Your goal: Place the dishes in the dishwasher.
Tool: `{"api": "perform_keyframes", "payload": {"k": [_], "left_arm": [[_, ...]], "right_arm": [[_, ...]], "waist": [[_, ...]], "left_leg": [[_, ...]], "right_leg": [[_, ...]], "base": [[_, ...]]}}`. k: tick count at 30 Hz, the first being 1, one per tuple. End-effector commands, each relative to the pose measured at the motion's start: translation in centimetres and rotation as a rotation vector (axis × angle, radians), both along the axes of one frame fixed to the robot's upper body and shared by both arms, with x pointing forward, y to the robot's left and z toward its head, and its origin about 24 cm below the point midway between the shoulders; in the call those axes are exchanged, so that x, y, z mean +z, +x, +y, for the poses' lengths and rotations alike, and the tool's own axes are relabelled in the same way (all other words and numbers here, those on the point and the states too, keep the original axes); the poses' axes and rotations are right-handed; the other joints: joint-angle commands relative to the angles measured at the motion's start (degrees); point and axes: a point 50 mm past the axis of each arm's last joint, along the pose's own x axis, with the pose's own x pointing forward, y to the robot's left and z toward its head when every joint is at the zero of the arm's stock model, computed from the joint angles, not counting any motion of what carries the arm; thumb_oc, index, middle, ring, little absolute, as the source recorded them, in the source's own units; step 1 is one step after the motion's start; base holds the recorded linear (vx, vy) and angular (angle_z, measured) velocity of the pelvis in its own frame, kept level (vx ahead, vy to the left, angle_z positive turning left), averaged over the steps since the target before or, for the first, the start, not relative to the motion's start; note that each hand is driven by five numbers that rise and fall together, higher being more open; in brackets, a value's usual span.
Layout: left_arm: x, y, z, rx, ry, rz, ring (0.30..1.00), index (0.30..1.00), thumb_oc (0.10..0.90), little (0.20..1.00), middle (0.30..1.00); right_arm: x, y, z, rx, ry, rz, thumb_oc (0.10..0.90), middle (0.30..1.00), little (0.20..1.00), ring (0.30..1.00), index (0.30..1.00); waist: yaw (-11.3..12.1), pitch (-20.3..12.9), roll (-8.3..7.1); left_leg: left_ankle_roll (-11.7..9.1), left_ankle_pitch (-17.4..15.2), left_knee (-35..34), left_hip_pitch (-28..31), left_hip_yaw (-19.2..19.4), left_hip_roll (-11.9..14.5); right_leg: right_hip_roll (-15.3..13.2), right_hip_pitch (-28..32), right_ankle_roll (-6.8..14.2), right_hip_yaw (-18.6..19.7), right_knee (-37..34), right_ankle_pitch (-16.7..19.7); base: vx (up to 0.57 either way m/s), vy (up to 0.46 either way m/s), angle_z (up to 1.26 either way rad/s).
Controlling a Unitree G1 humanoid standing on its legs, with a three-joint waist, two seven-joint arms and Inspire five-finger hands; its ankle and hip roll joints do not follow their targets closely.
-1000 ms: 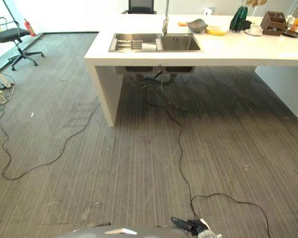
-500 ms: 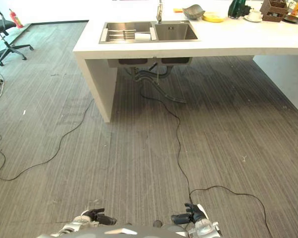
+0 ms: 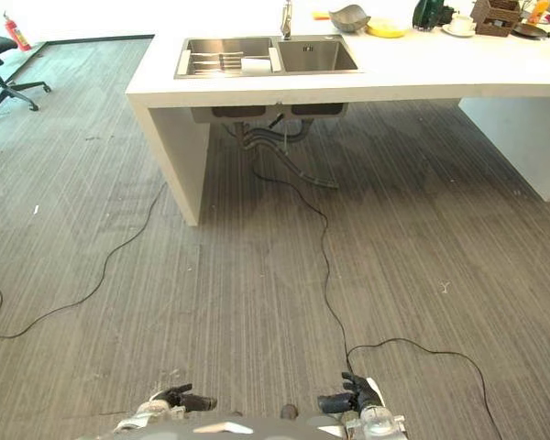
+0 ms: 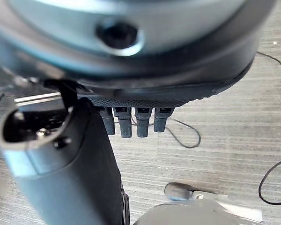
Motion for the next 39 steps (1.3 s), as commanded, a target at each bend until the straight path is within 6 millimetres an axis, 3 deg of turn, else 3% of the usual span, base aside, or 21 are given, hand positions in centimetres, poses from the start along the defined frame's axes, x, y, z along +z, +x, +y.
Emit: {"api": "perform_keyframes", "payload": {"k": [1,10,17,18,19,20,22,23,24,25,26,27,29,31,34,35,37,38,39], "left_arm": [[0.1,1.2,-1.5,0.026,-0.029,-0.025,0.900,0.900,0.800,0.900,0.900],[0.0,1.2,-2.1,0.054,-0.062,-0.027,0.900,0.900,0.800,0.900,0.900],[0.1,1.6,-2.4,0.218,-0.135,-0.080,0.900,0.900,0.800,0.900,0.900],[0.2,1.8,-2.3,0.233,-0.137,-0.090,0.900,0.900,0.800,0.900,0.900],[0.4,2.5,-2.2,0.271,-0.143,-0.125,0.900,0.900,0.800,0.900,0.900],[0.5,2.7,-2.5,0.270,-0.151,-0.133,0.900,0.900,0.800,0.900,0.900],[0.5,2.8,-2.5,0.279,-0.156,-0.141,0.900,0.900,0.800,0.900,0.900],[0.8,3.6,-2.6,0.252,-0.151,-0.178,0.900,0.900,0.800,0.900,0.900],[0.8,3.6,-2.7,0.252,-0.151,-0.178,0.900,0.900,0.800,0.900,0.900],[0.8,3.6,-2.7,0.233,-0.149,-0.181,0.900,0.900,0.800,0.900,0.900],[0.8,3.6,-2.7,0.233,-0.149,-0.181,0.900,0.900,0.800,0.900,0.900],[0.7,3.3,-3.0,0.227,-0.141,-0.173,0.900,0.900,0.800,0.900,0.900],[0.8,3.4,-3.3,0.148,-0.078,-0.167,0.900,0.900,0.800,0.900,0.900],[1.4,4.6,-2.8,0.138,0.002,-0.222,0.900,0.900,0.800,0.900,0.900],[2.4,5.6,-2.2,0.176,0.044,-0.316,0.900,0.900,0.800,0.900,0.900],[4.1,7.5,-2.2,0.142,0.072,-0.452,0.900,0.900,0.800,0.900,0.900],[8.1,10.9,-1.3,0.094,0.141,-0.684,0.900,0.900,0.800,0.900,0.900],[8.1,10.9,-1.3,0.094,0.141,-0.683,0.900,0.900,0.800,0.900,0.900],[9.7,11.9,-0.8,0.058,0.171,-0.764,0.900,0.900,0.800,0.900,0.900]], "right_arm": [[-0.3,0.2,1.3,-0.063,0.070,-0.005,0.800,0.900,0.900,0.900,0.900],[-0.2,0.9,0.5,-0.206,0.112,-0.028,0.800,0.900,0.900,0.900,0.900],[0.1,1.6,-0.7,-0.253,0.097,-0.053,0.800,0.900,0.900,0.900,0.900],[0.2,1.8,-0.9,-0.257,0.093,-0.058,0.800,0.900,0.900,0.900,0.900],[0.3,1.7,-1.4,-0.258,0.084,-0.057,0.800,0.900,0.900,0.900,0.900],[0.3,1.5,-1.7,-0.250,0.071,-0.047,0.800,0.900,0.900,0.900,0.900],[0.4,1.5,-2.2,-0.233,0.050,-0.043,0.800,0.900,0.900,0.900,0.900],[0.6,1.7,-3.2,-0.181,-0.005,-0.030,0.800,0.900,0.900,0.900,0.900],[0.6,1.7,-3.2,-0.181,-0.005,-0.029,0.800,0.900,0.900,0.900,0.900],[0.6,1.2,-3.6,-0.163,-0.033,-0.010,0.800,0.900,0.900,0.900,0.900],[0.6,1.2,-3.6,-0.163,-0.033,-0.010,0.800,0.900,0.900,0.900,0.900],[0.5,0.5,-4.0,-0.153,-0.057,0.010,0.800,0.900,0.900,0.900,0.900],[0.6,0.5,-4.5,-0.129,-0.103,0.017,0.800,0.900,0.900,0.900,0.900],[0.9,1.2,-4.9,-0.116,-0.154,-0.001,0.800,0.900,0.900,0.900,0.900],[0.9,0.8,-4.9,-0.124,-0.172,-0.009,0.800,0.900,0.900,0.900,0.900],[0.8,0.2,-4.9,-0.135,-0.177,-0.006,0.800,0.900,0.900,0.900,0.900],[0.8,0.4,-4.6,-0.108,-0.171,-0.024,0.800,0.900,0.900,0.900,0.900],[0.8,0.4,-4.6,-0.108,-0.171,-0.023,0.800,0.900,0.900,0.900,0.900],[0.9,0.4,-4.5,-0.094,-0.169,-0.027,0.800,0.900,0.900,0.900,0.900]], "waist": [[-1.04,-0.88,0.12],[-1.58,-0.64,1.34],[-1.64,0.74,2.33],[-1.57,1.43,1.90],[-0.98,3.19,0.82],[-0.89,3.60,0.46],[-0.46,4.14,0.20],[0.64,5.42,0.01],[0.56,5.42,-0.05],[1.46,5.28,0.25],[1.46,5.28,0.25],[2.11,4.86,1.27],[3.10,4.67,1.67],[4.31,4.19,1.88],[5.05,2.96,1.91],[5.16,1.74,2.02],[5.69,0.78,0.83],[5.84,0.67,1.05],[6.10,0.22,0.57]], "left_leg": [[-4.27,-3.72,0.21,0.49,0.90,1.46],[-4.56,-3.60,0.21,0.97,1.01,1.70],[-5.35,-2.01,1.31,1.31,0.91,2.77],[-5.65,-2.73,5.54,-0.73,0.53,3.06],[-6.80,-1.98,15.14,-5.75,-0.02,3.54],[-7.44,-0.64,20.21,-7.91,0.12,4.06],[-7.78,0.09,25.15,-10.35,-0.52,3.75],[-7.62,2.12,24.87,-14.48,-0.28,2.61],[-7.57,2.03,24.90,-14.45,-0.34,2.48],[-6.36,1.35,18.71,-17.70,1.95,2.24],[-6.36,1.35,18.71,-17.70,1.95,2.24],[-6.01,3.57,9.40,-18.77,5.26,2.99],[-5.92,5.11,1.40,-20.72,7.77,3.63],[-6.23,5.71,0.21,-22.78,5.75,4.02],[-6.20,8.08,0.21,-21.39,4.27,3.57],[-6.10,10.30,0.21,-20.20,4.44,3.39],[-5.04,9.63,0.21,-18.39,3.63,1.60],[-5.09,9.73,0.21,-18.53,3.71,1.90],[-4.79,9.14,0.21,-17.68,3.53,1.35]], "right_leg": [[-3.81,0.35,4.41,3.72,0.48,-5.09],[-3.59,0.66,3.85,3.47,0.48,-5.56],[-2.94,0.70,2.77,3.35,0.51,-6.04],[-3.17,0.44,2.50,3.32,0.85,-5.97],[-3.68,0.32,1.77,3.32,1.06,-5.82],[-3.66,0.56,1.38,3.23,0.90,-5.93],[-3.79,0.89,0.99,3.12,0.84,-6.07],[-4.31,2.15,0.91,2.47,0.60,-6.68],[-4.43,2.25,0.97,2.36,0.59,-6.82],[-4.38,3.65,1.33,2.03,0.48,-8.35],[-4.38,3.65,1.33,2.03,0.48,-8.35],[-3.89,5.30,1.80,2.05,0.48,-9.95],[-4.48,7.36,2.25,2.92,0.48,-11.92],[-4.55,9.38,2.33,4.69,0.48,-13.04],[-5.07,11.27,2.65,6.34,0.49,-13.66],[-6.06,11.55,3.10,6.56,2.23,-14.24],[-8.12,10.73,4.67,6.15,7.18,-14.19],[-7.88,10.51,4.61,6.36,7.15,-13.98],[-8.68,9.48,5.60,6.37,9.75,-12.85]], "base": [[0.00,0.000,0.00],[0.01,-0.012,0.00],[0.01,-0.058,-0.01],[-0.07,-0.200,-0.03],[-0.06,-0.214,-0.01],[-0.02,-0.229,0.12],[0.06,-0.103,0.15],[0.08,-0.037,0.03],[0.23,-0.026,0.07],[0.15,0.013,0.06],[0.37,0.075,0.35],[0.33,0.110,0.30],[0.40,0.119,0.31],[0.36,0.062,-0.01],[0.37,0.089,-0.78],[0.39,0.131,-0.65],[0.40,0.121,-0.33],[0.24,0.047,-0.18],[0.24,0.052,-0.18]]}}
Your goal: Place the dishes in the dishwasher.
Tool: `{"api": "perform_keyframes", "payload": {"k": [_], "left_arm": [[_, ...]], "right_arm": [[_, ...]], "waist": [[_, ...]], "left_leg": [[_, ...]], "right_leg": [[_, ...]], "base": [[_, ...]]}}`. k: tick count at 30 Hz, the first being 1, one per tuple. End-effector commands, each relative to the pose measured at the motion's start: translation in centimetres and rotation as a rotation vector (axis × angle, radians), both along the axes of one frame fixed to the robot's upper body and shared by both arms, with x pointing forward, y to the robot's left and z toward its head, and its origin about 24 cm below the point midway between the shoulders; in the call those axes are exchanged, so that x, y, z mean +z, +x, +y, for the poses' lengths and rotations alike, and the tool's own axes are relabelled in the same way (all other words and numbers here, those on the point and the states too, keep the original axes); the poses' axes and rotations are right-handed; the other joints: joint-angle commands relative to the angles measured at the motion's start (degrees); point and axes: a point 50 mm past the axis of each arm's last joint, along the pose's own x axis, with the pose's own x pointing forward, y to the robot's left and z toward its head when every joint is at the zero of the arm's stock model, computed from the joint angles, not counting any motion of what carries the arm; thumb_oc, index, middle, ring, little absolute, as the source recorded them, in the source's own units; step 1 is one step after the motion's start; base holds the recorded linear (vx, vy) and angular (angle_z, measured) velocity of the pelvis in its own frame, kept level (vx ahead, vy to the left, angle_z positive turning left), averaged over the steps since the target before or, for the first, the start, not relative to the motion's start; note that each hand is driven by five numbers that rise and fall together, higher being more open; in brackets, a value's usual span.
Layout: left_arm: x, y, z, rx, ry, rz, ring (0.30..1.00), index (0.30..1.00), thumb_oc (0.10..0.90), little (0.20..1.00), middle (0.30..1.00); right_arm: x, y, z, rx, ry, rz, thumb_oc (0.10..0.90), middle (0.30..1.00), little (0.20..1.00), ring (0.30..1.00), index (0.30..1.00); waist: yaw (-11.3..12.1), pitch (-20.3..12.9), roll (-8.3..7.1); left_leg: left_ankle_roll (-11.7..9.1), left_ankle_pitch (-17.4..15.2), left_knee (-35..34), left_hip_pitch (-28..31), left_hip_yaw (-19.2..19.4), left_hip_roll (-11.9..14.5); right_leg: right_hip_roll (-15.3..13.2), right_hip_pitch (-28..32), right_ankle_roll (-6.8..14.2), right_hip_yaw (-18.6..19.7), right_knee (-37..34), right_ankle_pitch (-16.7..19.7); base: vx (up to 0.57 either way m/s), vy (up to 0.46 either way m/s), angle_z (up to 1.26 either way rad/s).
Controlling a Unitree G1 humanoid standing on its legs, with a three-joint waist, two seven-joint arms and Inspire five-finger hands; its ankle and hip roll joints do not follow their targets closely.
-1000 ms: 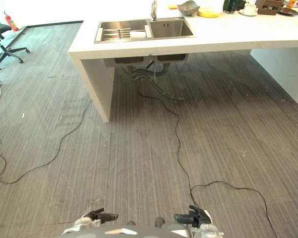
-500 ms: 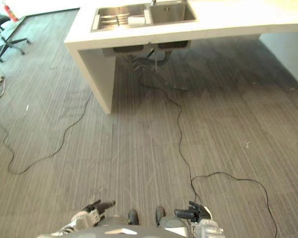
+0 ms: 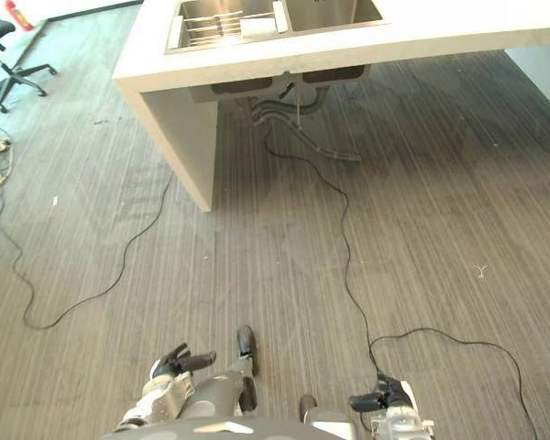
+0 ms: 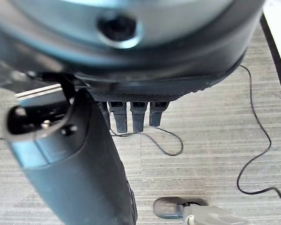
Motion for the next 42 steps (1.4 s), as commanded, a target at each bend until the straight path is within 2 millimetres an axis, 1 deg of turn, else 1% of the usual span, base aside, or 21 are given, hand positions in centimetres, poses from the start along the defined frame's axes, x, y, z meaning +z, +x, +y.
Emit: {"api": "perform_keyframes", "payload": {"k": [1,4,5,6,8,9,11,13,14,15,17,22,24,25,26,28,31,35,36,38,42], "left_arm": [[9.0,8.2,1.5,-0.114,0.269,-0.491,0.900,0.900,0.800,0.900,0.900],[18.2,11.0,3.1,-0.164,0.569,-0.829,0.900,0.900,0.800,0.900,0.900],[18.2,11.0,3.1,-0.165,0.569,-0.828,0.900,0.900,0.800,0.900,0.900],[22.9,12.0,3.0,-0.165,0.699,-0.991,0.900,0.900,0.800,0.900,0.900],[24.1,12.4,2.9,-0.174,0.749,-1.029,0.900,0.900,0.800,0.900,0.900],[27.5,12.5,2.0,-0.184,0.826,-1.175,0.900,0.900,0.800,0.900,0.900],[27.9,12.6,1.8,-0.188,0.841,-1.192,0.900,0.900,0.800,0.900,0.900],[30.3,12.4,0.0,-0.214,0.813,-1.334,0.900,0.900,0.800,0.900,0.900],[30.3,12.4,0.0,-0.215,0.812,-1.333,0.900,0.900,0.800,0.900,0.900],[30.7,12.5,-0.7,-0.235,0.792,-1.362,0.900,0.900,0.800,0.900,0.900],[31.3,12.8,-1.7,-0.267,0.770,-1.400,0.900,0.900,0.800,0.900,0.900],[32.5,11.9,-2.1,-0.253,0.756,-1.481,0.900,0.900,0.800,0.900,0.900],[32.6,11.1,-0.7,-0.183,0.788,-1.485,0.900,0.900,0.800,0.900,0.900],[32.6,11.1,-0.7,-0.183,0.788,-1.484,0.900,0.900,0.800,0.900,0.900],[32.9,10.7,-0.4,-0.164,0.777,-1.502,0.900,0.900,0.800,0.900,0.900],[33.5,10.4,-0.1,-0.131,0.775,-1.531,0.900,0.900,0.800,0.900,0.900],[34.8,9.5,-0.3,-0.070,0.747,-1.618,0.900,0.900,0.800,0.900,0.900],[34.5,9.5,-0.3,-0.050,0.756,-1.603,0.900,0.900,0.800,0.900,0.900],[34.2,9.8,-0.5,-0.075,0.797,-1.573,0.900,0.900,0.800,0.900,0.900],[33.6,9.7,-0.9,-0.123,0.782,-1.566,0.900,0.900,0.800,0.900,0.900],[33.1,10.2,-1.8,-0.238,0.795,-1.546,0.900,0.900,0.800,0.900,0.900]], "right_arm": [[0.7,1.7,-0.1,0.075,-0.022,-0.087,0.800,0.900,0.900,0.900,0.900],[1.3,2.4,-0.3,0.076,-0.009,-0.144,0.800,0.900,0.900,0.900,0.900],[1.3,2.4,-0.3,0.076,-0.010,-0.144,0.800,0.900,0.900,0.900,0.900],[1.6,3.0,-0.2,0.063,0.003,-0.176,0.800,0.900,0.900,0.900,0.900],[1.7,3.4,-0.1,0.068,0.010,-0.189,0.800,0.900,0.900,0.900,0.900],[1.8,4.1,0.8,0.105,0.037,-0.212,0.800,0.900,0.900,0.900,0.900],[1.7,4.0,0.9,0.126,0.038,-0.204,0.800,0.900,0.900,0.900,0.900],[1.6,3.4,0.7,0.175,0.021,-0.171,0.800,0.900,0.900,0.900,0.900],[1.6,3.3,0.7,0.175,0.020,-0.171,0.800,0.900,0.900,0.900,0.900],[1.4,2.6,0.2,0.150,0.014,-0.149,0.800,0.900,0.900,0.900,0.900],[1.1,1.7,-0.1,0.106,0.017,-0.125,0.800,0.900,0.900,0.900,0.900],[0.0,-0.8,1.0,0.120,0.052,-0.013,0.800,0.900,0.900,0.900,0.900],[-0.1,-1.0,0.7,0.140,0.049,0.007,0.800,0.900,0.900,0.900,0.900],[-0.1,-1.0,0.7,0.140,0.049,0.008,0.800,0.900,0.900,0.900,0.900],[0.1,-0.9,0.1,0.138,0.036,0.003,0.800,0.900,0.900,0.900,0.900],[0.3,-0.4,-0.3,0.138,0.024,-0.011,0.800,0.900,0.900,0.900,0.900],[1.3,1.3,-2.0,0.112,-0.029,-0.065,0.800,0.900,0.900,0.900,0.900],[1.5,1.2,-2.6,0.102,-0.050,-0.066,0.800,0.900,0.900,0.900,0.900],[1.3,0.4,-2.9,0.103,-0.064,-0.032,0.800,0.900,0.900,0.900,0.900],[1.2,0.3,-2.5,0.109,-0.048,-0.035,0.800,0.900,0.900,0.900,0.900],[0.9,0.0,-1.9,0.038,-0.011,-0.045,0.800,0.900,0.900,0.900,0.900]], "waist": [[1.84,-5.43,-2.52],[0.09,-5.19,-2.67],[0.09,-5.29,-2.84],[-2.04,-3.31,-1.96],[-3.08,-2.34,-0.95],[-4.85,-1.04,0.07],[-5.43,-1.06,0.14],[-7.49,-0.84,-0.19],[-7.73,-0.80,-0.01],[-9.21,-1.56,-1.27],[-11.21,-1.89,-0.96],[-12.26,-3.47,-1.00],[-11.77,-4.95,0.22],[-11.84,-5.07,0.31],[-10.45,-4.89,0.02],[-9.67,-4.17,-0.50],[-6.75,-1.26,-3.11],[-5.19,-1.63,-2.67],[-5.09,-2.40,-0.91],[-5.08,-2.23,-0.90],[-7.40,-4.37,-0.06]], "left_leg": [[-4.12,-3.40,0.97,-1.47,-0.31,-0.88],[-2.08,-7.46,0.97,3.43,-1.42,-2.51],[-2.09,-7.83,0.97,3.48,-1.47,-2.77],[-1.02,-9.65,0.97,6.84,-2.64,-2.22],[-0.73,-10.21,0.97,8.06,-3.03,-1.40],[-0.81,-11.83,0.97,10.28,-4.00,-0.56],[-0.98,-12.50,0.97,11.19,-4.23,-0.72],[-2.40,-14.83,0.97,13.81,-3.70,-0.68],[-2.46,-15.15,0.97,14.11,-4.00,-0.51],[-3.75,-16.78,0.97,15.66,-4.41,-1.28],[-4.81,-18.93,0.97,17.59,-5.79,-0.61],[-6.92,-20.72,0.97,22.35,-7.19,1.11],[-8.96,-14.56,5.33,23.33,-7.80,4.80],[-8.93,-14.72,5.36,23.28,-7.86,4.86],[-9.59,-9.51,15.90,19.12,-8.33,6.37],[-9.76,-6.86,22.83,16.49,-9.31,6.74],[-9.02,-8.44,38.28,7.98,-11.03,2.65],[-7.23,-12.32,28.07,4.80,-8.28,-1.04],[-5.95,-12.70,12.27,6.27,-5.42,-1.13],[-6.34,-12.51,14.29,8.33,-6.46,-1.30],[-5.51,-13.48,6.03,14.31,-7.01,-1.54]], "right_leg": [[-6.88,0.39,7.36,-1.70,12.01,0.49],[-7.01,-6.88,10.69,-2.34,29.75,13.73],[-7.26,-6.89,10.73,-2.35,29.96,13.36],[-6.02,-12.94,11.06,-2.73,42.18,17.04],[-4.47,-15.90,10.94,-3.01,46.50,16.95],[-3.58,-22.33,9.90,-3.31,50.10,12.11],[-3.63,-23.73,9.46,-3.50,47.24,11.06],[-5.31,-27.54,8.05,-7.42,32.28,4.08],[-5.25,-26.76,8.06,-7.82,31.59,3.88],[-5.91,-27.17,8.62,-7.14,17.75,5.51],[-6.38,-26.17,9.77,-2.06,6.26,9.33],[-7.46,-27.23,10.16,-0.48,2.81,12.65],[-4.61,-23.10,8.52,-1.84,-0.23,14.40],[-4.59,-23.06,8.57,-1.93,-0.31,14.25],[-3.60,-18.99,6.80,-2.60,-0.97,12.52],[-3.36,-17.00,5.74,-2.80,-0.97,11.58],[-4.85,-12.18,3.85,-1.60,-0.97,9.61],[-4.77,-10.13,4.24,-0.44,-0.97,8.88],[-4.00,-8.90,4.57,-0.90,-0.97,7.71],[-4.13,-8.49,4.23,-0.92,-0.71,7.35],[-3.62,-9.66,4.35,-2.78,0.67,7.52]], "base": [[0.39,0.097,-0.13],[0.31,0.106,0.14],[0.33,0.129,0.06],[0.32,0.144,0.13],[0.32,0.112,0.34],[0.35,0.027,0.51],[0.40,-0.016,0.21],[0.47,-0.128,0.07],[0.46,-0.245,0.19],[0.48,-0.258,0.18],[0.50,-0.275,0.26],[0.29,-0.284,0.52],[0.35,-0.465,-0.02],[0.18,-0.447,-0.11],[0.10,-0.278,-0.20],[0.17,-0.407,-0.15],[0.29,-0.410,-0.01],[0.25,-0.041,-0.35],[0.23,0.061,-0.09],[0.15,0.028,-0.10],[0.09,-0.004,-0.09]]}}
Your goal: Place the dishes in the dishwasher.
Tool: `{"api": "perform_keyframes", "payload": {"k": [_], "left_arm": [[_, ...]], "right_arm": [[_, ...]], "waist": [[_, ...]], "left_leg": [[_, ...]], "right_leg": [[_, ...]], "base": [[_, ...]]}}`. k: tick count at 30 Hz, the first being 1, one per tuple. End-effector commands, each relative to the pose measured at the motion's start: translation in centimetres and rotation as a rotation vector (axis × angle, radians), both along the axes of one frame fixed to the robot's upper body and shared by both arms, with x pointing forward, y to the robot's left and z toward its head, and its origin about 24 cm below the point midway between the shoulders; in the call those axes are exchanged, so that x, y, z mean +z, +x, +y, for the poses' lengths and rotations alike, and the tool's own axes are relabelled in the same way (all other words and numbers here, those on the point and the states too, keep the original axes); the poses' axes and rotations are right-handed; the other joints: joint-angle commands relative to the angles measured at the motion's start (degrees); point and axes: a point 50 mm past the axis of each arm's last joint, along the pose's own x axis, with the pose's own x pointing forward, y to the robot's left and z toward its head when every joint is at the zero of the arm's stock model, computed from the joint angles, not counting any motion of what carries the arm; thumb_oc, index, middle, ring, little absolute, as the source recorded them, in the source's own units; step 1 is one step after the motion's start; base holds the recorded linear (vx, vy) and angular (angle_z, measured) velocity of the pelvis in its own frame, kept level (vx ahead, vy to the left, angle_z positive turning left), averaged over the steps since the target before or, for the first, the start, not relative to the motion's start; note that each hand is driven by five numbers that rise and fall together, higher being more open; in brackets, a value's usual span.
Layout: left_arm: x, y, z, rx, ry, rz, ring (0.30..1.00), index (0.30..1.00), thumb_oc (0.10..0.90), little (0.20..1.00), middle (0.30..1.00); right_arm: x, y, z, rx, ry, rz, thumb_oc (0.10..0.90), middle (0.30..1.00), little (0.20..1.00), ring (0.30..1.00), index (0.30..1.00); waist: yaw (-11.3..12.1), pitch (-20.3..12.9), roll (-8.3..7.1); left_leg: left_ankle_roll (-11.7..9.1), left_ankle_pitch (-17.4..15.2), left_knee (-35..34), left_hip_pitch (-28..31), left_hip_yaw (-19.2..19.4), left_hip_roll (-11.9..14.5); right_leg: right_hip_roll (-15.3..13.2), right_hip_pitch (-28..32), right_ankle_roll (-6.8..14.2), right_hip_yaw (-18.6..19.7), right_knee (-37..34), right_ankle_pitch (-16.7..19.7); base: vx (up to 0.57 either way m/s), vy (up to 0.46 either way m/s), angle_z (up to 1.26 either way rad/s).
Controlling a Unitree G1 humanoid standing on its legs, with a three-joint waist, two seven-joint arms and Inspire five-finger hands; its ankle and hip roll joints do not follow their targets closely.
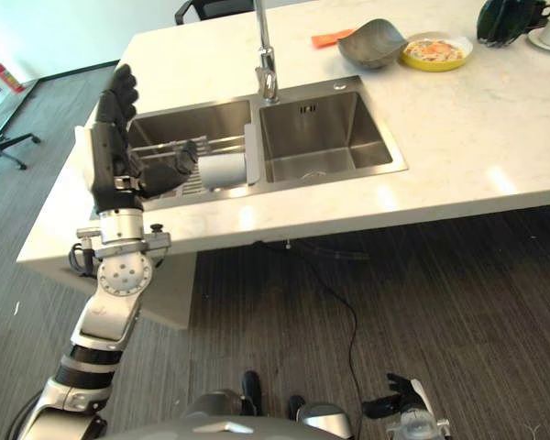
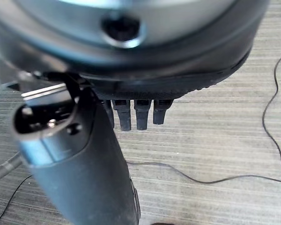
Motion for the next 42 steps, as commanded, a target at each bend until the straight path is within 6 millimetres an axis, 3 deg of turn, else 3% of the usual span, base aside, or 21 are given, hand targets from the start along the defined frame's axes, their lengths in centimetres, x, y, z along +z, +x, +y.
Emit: {"api": "perform_keyframes", "payload": {"k": [1,4,8,11,13,15,16,17,18,19,20,22,25,28,36,42], "left_arm": [[4.5,-0.5,-1.0,-0.076,0.091,-0.231,0.900,0.900,0.800,0.900,0.900],[3.0,-0.4,-0.8,-0.087,0.242,-0.135,0.900,0.900,0.800,0.900,0.900],[2.2,-0.3,-0.7,-0.110,0.304,-0.080,0.900,0.900,0.800,0.900,0.900],[2.7,-0.2,-0.9,-0.113,0.415,-0.095,0.900,0.900,0.800,0.900,0.900],[4.4,-0.2,-1.5,-0.121,0.588,-0.163,0.900,0.900,0.800,0.900,0.900],[4.8,-0.2,-1.9,-0.138,0.624,-0.174,0.900,0.900,0.800,0.900,0.900],[4.8,-0.1,-2.1,-0.151,0.638,-0.168,0.900,0.900,0.800,0.900,0.900],[4.8,0.2,-2.4,-0.168,0.634,-0.155,0.900,0.900,0.800,0.900,0.900],[4.7,0.5,-2.5,-0.169,0.653,-0.138,0.900,0.900,0.800,0.900,0.900],[4.8,0.6,-2.5,-0.161,0.679,-0.137,0.900,0.900,0.800,0.900,0.900],[4.9,0.8,-2.4,-0.147,0.700,-0.144,0.900,0.900,0.800,0.900,0.900],[4.5,1.0,-2.1,-0.136,0.730,-0.116,0.900,0.900,0.800,0.900,0.900],[4.5,1.8,-1.9,-0.115,0.747,-0.086,0.900,0.900,0.800,0.900,0.900],[4.8,2.2,-1.5,-0.083,0.780,-0.082,0.900,0.900,0.800,0.900,0.900],[5.8,3.1,-1.8,-0.026,0.876,-0.108,0.900,0.900,0.800,0.900,0.900],[6.1,5.3,-2.3,0.027,1.013,-0.050,0.900,0.900,0.800,0.900,0.900]], "right_arm": [[-0.2,-0.4,0.2,-0.099,0.039,-0.025,0.800,0.900,0.900,0.900,0.900],[-0.9,-1.0,1.7,-0.010,0.071,0.039,0.800,0.900,0.900,0.900,0.900],[-1.1,-1.7,1.8,-0.042,0.082,0.057,0.800,0.900,0.900,0.900,0.900],[-1.1,-1.9,1.7,-0.052,0.083,0.062,0.800,0.900,0.900,0.900,0.900],[-1.1,-2.3,1.5,-0.049,0.086,0.073,0.800,0.900,0.900,0.900,0.900],[-1.2,-2.5,1.5,-0.056,0.086,0.084,0.800,0.900,0.900,0.900,0.900],[-1.2,-2.9,1.4,-0.063,0.084,0.098,0.800,0.900,0.900,0.900,0.900],[-1.2,-2.7,1.5,-0.079,0.088,0.092,0.800,0.900,0.900,0.900,0.900],[-1.3,-2.6,1.6,-0.080,0.097,0.095,0.800,0.900,0.900,0.900,0.900],[-1.3,-2.6,1.7,-0.084,0.100,0.096,0.800,0.900,0.900,0.900,0.900],[-1.3,-2.2,2.0,-0.085,0.110,0.084,0.800,0.900,0.900,0.900,0.900],[-1.6,-3.4,2.3,-0.096,0.117,0.120,0.800,0.900,0.900,0.900,0.900],[-1.7,-2.6,2.8,-0.021,0.121,0.131,0.800,0.900,0.900,0.900,0.900],[-1.6,-3.1,2.0,-0.026,0.102,0.157,0.800,0.900,0.900,0.900,0.900],[-1.0,-3.1,-0.2,-0.154,0.066,0.129,0.800,0.900,0.900,0.900,0.900],[-0.7,-3.1,-1.0,-0.150,0.048,0.139,0.800,0.900,0.900,0.900,0.900]], "waist": [[-1.27,-2.61,1.02],[-0.62,-3.98,1.06],[-0.41,-4.37,0.63],[-0.46,-4.48,0.58],[-0.56,-4.70,0.18],[-0.74,-4.75,0.00],[-0.89,-4.62,-0.19],[-1.16,-3.42,0.04],[-1.58,-2.35,0.26],[-2.40,-1.85,0.28],[-2.85,-1.78,-0.08],[-2.71,-1.92,-0.12],[-1.52,-3.49,-0.55],[-0.60,-4.67,-0.74],[-2.04,-4.70,-0.12],[-3.45,-4.65,0.93]], "left_leg": [[-1.79,-6.43,-6.47,10.99,1.40,2.27],[-1.23,-6.67,-9.24,12.65,0.92,2.25],[-0.79,-7.06,-9.91,13.05,0.79,2.24],[-0.75,-7.65,-9.91,12.88,0.68,2.15],[-0.88,-8.06,-9.91,12.14,0.54,2.06],[-0.90,-8.01,-9.91,11.82,0.22,2.02],[-0.71,-8.09,-9.91,11.70,0.11,1.97],[-0.20,-7.59,-9.91,10.99,-0.36,2.40],[0.16,-7.48,-9.91,10.60,-0.81,2.71],[0.07,-8.17,-9.91,10.77,-1.86,2.66],[-0.37,-8.21,-9.91,10.44,-2.46,2.34],[-0.69,-7.77,-9.91,10.19,-2.99,2.10],[-0.93,-7.58,-9.91,9.77,-1.05,2.43],[-0.90,-7.82,-9.91,10.12,0.71,2.48],[-1.26,-8.22,-9.91,11.94,0.78,2.56],[-1.57,-8.08,-9.91,12.49,1.39,2.93]], "right_leg": [[-6.58,-6.11,8.88,0.25,2.14,-1.80],[-6.31,-5.32,8.83,-0.39,1.68,-2.19],[-6.50,-5.20,9.32,-0.67,1.93,-2.26],[-6.76,-5.12,9.70,-0.87,2.17,-2.62],[-7.13,-5.55,10.16,-1.16,2.30,-2.59],[-7.22,-5.79,10.33,-1.35,2.53,-2.71],[-7.28,-6.62,10.60,-1.49,4.46,-2.85],[-6.31,-11.18,11.51,-1.00,14.57,-3.88],[-5.36,-13.91,12.42,-0.33,20.16,-4.43],[-4.23,-15.58,13.02,2.00,21.70,-4.91],[-3.73,-17.33,12.79,4.25,18.39,-4.27],[-4.27,-15.85,11.61,5.19,14.06,-4.35],[-5.24,-11.57,11.01,4.13,5.18,-2.90],[-5.86,-7.62,10.96,3.34,0.43,-2.12],[-5.99,-5.70,10.60,3.00,0.33,-2.28],[-5.62,-5.53,10.23,3.11,0.33,-2.26]], "base": [[0.12,-0.009,-0.06],[0.12,-0.005,0.15],[0.06,0.015,0.08],[0.03,0.030,0.06],[0.01,0.063,0.10],[0.01,0.053,0.16],[-0.05,0.061,0.32],[-0.12,0.099,0.26],[-0.09,0.104,0.23],[-0.03,0.063,0.01],[0.03,0.010,-0.01],[-0.01,-0.013,0.21],[0.03,-0.066,0.21],[0.03,-0.055,-0.18],[0.04,-0.046,-0.01],[0.01,-0.029,0.01]]}}
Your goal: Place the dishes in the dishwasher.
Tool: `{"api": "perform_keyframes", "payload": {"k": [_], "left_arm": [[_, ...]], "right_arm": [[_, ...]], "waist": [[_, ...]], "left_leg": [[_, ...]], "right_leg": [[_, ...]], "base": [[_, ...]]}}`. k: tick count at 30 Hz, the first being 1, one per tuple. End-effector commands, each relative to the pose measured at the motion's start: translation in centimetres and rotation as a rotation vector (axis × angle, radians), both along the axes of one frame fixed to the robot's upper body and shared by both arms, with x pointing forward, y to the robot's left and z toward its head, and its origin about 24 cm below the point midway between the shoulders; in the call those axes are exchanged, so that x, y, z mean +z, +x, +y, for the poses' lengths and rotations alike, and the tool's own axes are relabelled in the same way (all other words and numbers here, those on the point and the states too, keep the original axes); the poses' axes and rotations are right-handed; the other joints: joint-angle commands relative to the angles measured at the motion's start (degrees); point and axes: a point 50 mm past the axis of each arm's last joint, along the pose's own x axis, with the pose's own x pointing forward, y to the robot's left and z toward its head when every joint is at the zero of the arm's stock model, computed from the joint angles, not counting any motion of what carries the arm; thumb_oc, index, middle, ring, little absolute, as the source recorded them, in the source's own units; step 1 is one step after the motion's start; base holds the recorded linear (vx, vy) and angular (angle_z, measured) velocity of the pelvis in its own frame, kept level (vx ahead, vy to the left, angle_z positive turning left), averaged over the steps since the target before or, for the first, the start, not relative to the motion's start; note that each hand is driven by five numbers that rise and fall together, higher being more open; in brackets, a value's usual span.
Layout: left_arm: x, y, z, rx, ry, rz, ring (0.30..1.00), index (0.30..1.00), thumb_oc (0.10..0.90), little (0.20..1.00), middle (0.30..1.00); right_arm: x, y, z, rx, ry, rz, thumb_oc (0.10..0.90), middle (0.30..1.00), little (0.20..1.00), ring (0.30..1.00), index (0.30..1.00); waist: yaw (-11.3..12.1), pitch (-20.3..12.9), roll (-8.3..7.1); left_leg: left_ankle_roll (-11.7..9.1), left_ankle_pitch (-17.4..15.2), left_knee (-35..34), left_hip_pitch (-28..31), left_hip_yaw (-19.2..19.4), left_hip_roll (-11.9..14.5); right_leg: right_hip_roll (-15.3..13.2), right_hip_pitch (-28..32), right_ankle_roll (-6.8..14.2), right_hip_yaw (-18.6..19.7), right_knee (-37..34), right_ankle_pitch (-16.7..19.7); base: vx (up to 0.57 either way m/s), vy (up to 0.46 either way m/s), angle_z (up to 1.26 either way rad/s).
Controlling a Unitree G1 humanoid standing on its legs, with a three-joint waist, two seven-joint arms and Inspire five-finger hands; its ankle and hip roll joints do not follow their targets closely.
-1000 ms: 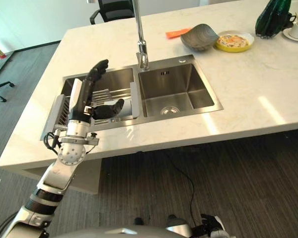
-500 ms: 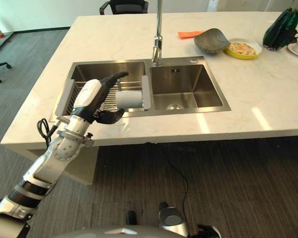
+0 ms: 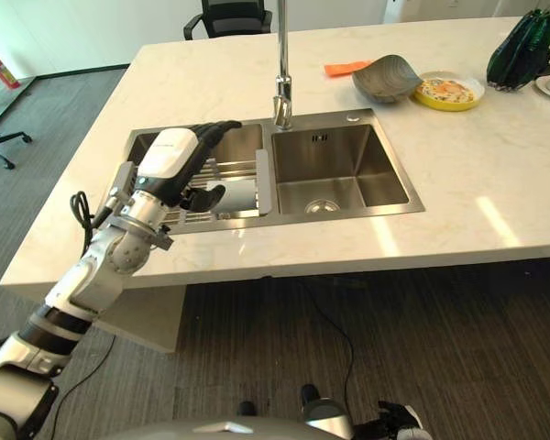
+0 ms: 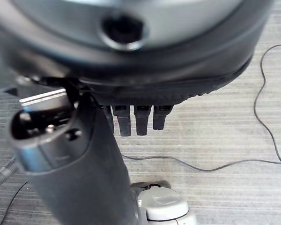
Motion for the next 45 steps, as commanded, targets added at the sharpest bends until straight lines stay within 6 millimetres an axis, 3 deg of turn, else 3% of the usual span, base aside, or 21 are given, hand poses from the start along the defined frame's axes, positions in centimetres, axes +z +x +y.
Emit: {"api": "perform_keyframes", "payload": {"k": [1,8,12,13,16,21,28,30,31,32,40,42,43,44,45], "left_arm": [[5.9,1.6,-1.2,-0.011,0.035,-0.213,0.900,0.900,0.800,0.900,0.900],[4.5,5.0,-2.0,0.061,0.068,-0.067,0.900,0.900,0.800,0.900,0.900],[3.3,6.4,-1.3,0.131,0.059,0.011,0.900,0.900,0.800,0.900,0.900],[2.2,7.3,-0.6,0.198,0.079,0.071,0.900,0.900,0.800,0.900,0.900],[1.3,8.3,0.6,0.280,0.106,0.131,0.900,0.900,0.800,0.900,0.900],[0.2,9.3,2.9,0.410,0.154,0.215,0.900,0.900,0.800,0.900,0.900],[-0.5,9.7,4.1,0.473,0.231,0.289,0.900,0.900,0.800,0.900,0.900],[-1.9,9.7,4.5,0.501,0.291,0.355,0.900,0.900,0.800,0.900,0.900],[-1.9,9.7,4.4,0.501,0.292,0.355,0.665,0.665,0.643,0.665,0.665],[-2.1,9.8,4.4,0.504,0.313,0.375,0.300,0.300,0.400,0.300,0.300],[-0.3,9.9,5.1,0.526,0.347,0.281,0.300,0.300,0.400,0.300,0.300],[2.2,9.7,3.8,0.440,0.273,0.124,0.300,0.300,0.400,0.300,0.300],[2.2,9.7,3.9,0.441,0.272,0.125,0.300,0.300,0.400,0.300,0.300],[4.7,8.7,3.1,0.357,0.190,-0.043,0.300,0.300,0.400,0.300,0.300],[4.7,8.7,3.1,0.357,0.189,-0.043,0.300,0.300,0.400,0.300,0.300]], "right_arm": [[0.3,-0.8,-1.6,-0.039,-0.037,0.040,0.800,0.900,0.900,0.900,0.900],[0.1,-1.3,-1.3,0.014,-0.025,0.079,0.800,0.900,0.900,0.900,0.900],[0.2,-1.1,-1.4,0.024,-0.030,0.073,0.800,0.900,0.900,0.900,0.900],[0.2,-1.0,-1.5,0.030,-0.034,0.070,0.800,0.900,0.900,0.900,0.900],[0.4,-0.5,-1.7,0.037,-0.040,0.057,0.800,0.900,0.900,0.900,0.900],[0.4,-0.1,-1.5,0.039,-0.033,0.045,0.800,0.900,0.900,0.900,0.900],[0.3,-0.4,-1.3,0.061,-0.014,0.063,0.800,0.900,0.900,0.900,0.900],[0.2,-0.4,-1.1,0.075,-0.002,0.066,0.800,0.900,0.900,0.900,0.900],[0.2,-0.4,-1.1,0.075,-0.002,0.066,0.800,0.900,0.900,0.900,0.900],[0.2,-0.3,-1.1,0.081,0.004,0.064,0.800,0.900,0.900,0.900,0.900],[0.2,0.2,-0.5,0.105,0.023,0.037,0.800,0.900,0.900,0.900,0.900],[0.3,0.7,-0.3,0.107,0.024,0.006,0.800,0.900,0.900,0.900,0.900],[0.3,0.6,-0.3,0.108,0.024,0.007,0.800,0.900,0.900,0.900,0.900],[0.3,0.6,-0.1,0.107,0.028,-0.010,0.800,0.900,0.900,0.900,0.900],[0.3,0.6,-0.1,0.108,0.028,-0.010,0.800,0.900,0.900,0.900,0.900]], "waist": [[-0.65,-2.05,-1.25],[-2.35,-2.11,-0.58],[-3.05,-2.03,-0.34],[-3.64,-2.05,-0.14],[-4.11,-1.87,0.02],[-4.77,-1.78,0.17],[-5.05,-1.72,0.17],[-5.18,-1.65,0.19],[-5.14,-1.64,0.18],[-5.22,-1.63,0.13],[-4.76,-1.56,-0.18],[-4.61,-1.55,-0.35],[-4.67,-1.56,-0.35],[-4.53,-1.64,-0.63],[-4.56,-1.65,-0.63]], "left_leg": [[-2.76,-6.05,0.70,3.32,4.79,-0.77],[-3.12,-5.71,0.70,3.78,5.35,-0.19],[-3.18,-5.63,0.70,3.99,5.64,-0.07],[-3.11,-6.21,0.70,4.49,5.90,-0.09],[-3.13,-6.16,0.70,4.70,6.30,0.04],[-3.14,-6.15,0.70,4.97,7.07,0.16],[-3.11,-6.25,0.70,5.21,7.78,0.23],[-3.08,-6.31,0.70,5.30,7.85,0.20],[-3.08,-6.31,0.70,5.31,7.86,0.20],[-3.04,-6.39,0.70,5.34,7.97,0.16],[-3.02,-6.38,0.70,5.08,7.83,0.19],[-3.10,-6.42,0.70,5.01,7.90,0.15],[-3.10,-6.43,0.70,5.03,7.91,0.15],[-3.14,-6.54,0.70,4.98,7.87,0.13],[-3.13,-6.54,0.70,4.98,7.86,0.13]], "right_leg": [[-1.52,1.75,3.69,0.48,1.04,-6.73],[-1.10,1.88,3.49,0.76,1.04,-6.76],[-0.98,1.83,3.53,1.04,1.05,-6.73],[-0.95,2.18,3.65,1.25,1.10,-7.30],[-0.82,2.15,3.78,1.42,1.17,-7.25],[-0.39,1.90,3.92,2.14,1.24,-6.99],[-0.10,1.84,4.10,2.59,1.24,-6.77],[-0.03,1.86,4.17,2.74,1.25,-6.71],[-0.03,1.87,4.18,2.75,1.25,-6.71],[0.01,1.83,4.19,2.87,1.24,-6.69],[-0.13,1.82,4.32,2.61,1.23,-6.62],[-0.12,1.68,4.38,2.52,1.33,-6.59],[-0.12,1.70,4.38,2.53,1.34,-6.61],[-0.12,1.62,4.38,2.57,1.40,-6.63],[-0.12,1.63,4.38,2.56,1.40,-6.63]], "base": [[0.01,-0.049,-0.03],[0.00,-0.036,-0.05],[0.00,-0.017,-0.06],[-0.01,-0.018,-0.07],[0.00,-0.012,-0.06],[-0.01,-0.016,-0.09],[-0.01,-0.007,-0.07],[-0.01,-0.001,-0.05],[-0.01,0.004,-0.03],[-0.01,-0.002,-0.03],[0.00,0.000,0.00],[0.00,0.000,0.00],[0.00,0.000,0.00],[0.00,0.000,0.00],[0.00,0.000,0.00]]}}
